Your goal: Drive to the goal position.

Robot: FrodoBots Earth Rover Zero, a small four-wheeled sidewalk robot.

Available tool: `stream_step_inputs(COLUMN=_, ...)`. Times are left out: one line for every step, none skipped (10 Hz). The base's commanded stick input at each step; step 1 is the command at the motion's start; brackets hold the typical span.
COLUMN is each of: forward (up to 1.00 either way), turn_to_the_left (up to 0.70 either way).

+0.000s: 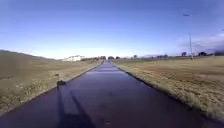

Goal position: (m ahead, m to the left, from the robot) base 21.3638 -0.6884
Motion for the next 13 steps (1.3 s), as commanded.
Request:
stream_step_inputs(forward=1.0, turn_to_the_left=0.0)
stream_step_inputs(forward=1.0, turn_to_the_left=0.0)
stream_step_inputs(forward=1.0, turn_to_the_left=0.0)
stream_step_inputs(forward=1.0, turn_to_the_left=0.0)
stream_step_inputs(forward=1.0, turn_to_the_left=0.0)
stream_step_inputs(forward=1.0, turn_to_the_left=0.0)
stream_step_inputs(forward=1.0, turn_to_the_left=0.0)
stream_step_inputs(forward=1.0, turn_to_the_left=0.01)
stream_step_inputs(forward=1.0, turn_to_the_left=0.26)
stream_step_inputs(forward=1.0, turn_to_the_left=0.34)
stream_step_inputs(forward=1.0, turn_to_the_left=0.21)
stream_step_inputs(forward=1.0, turn_to_the_left=0.0)
stream_step_inputs(forward=1.0, turn_to_the_left=0.0)
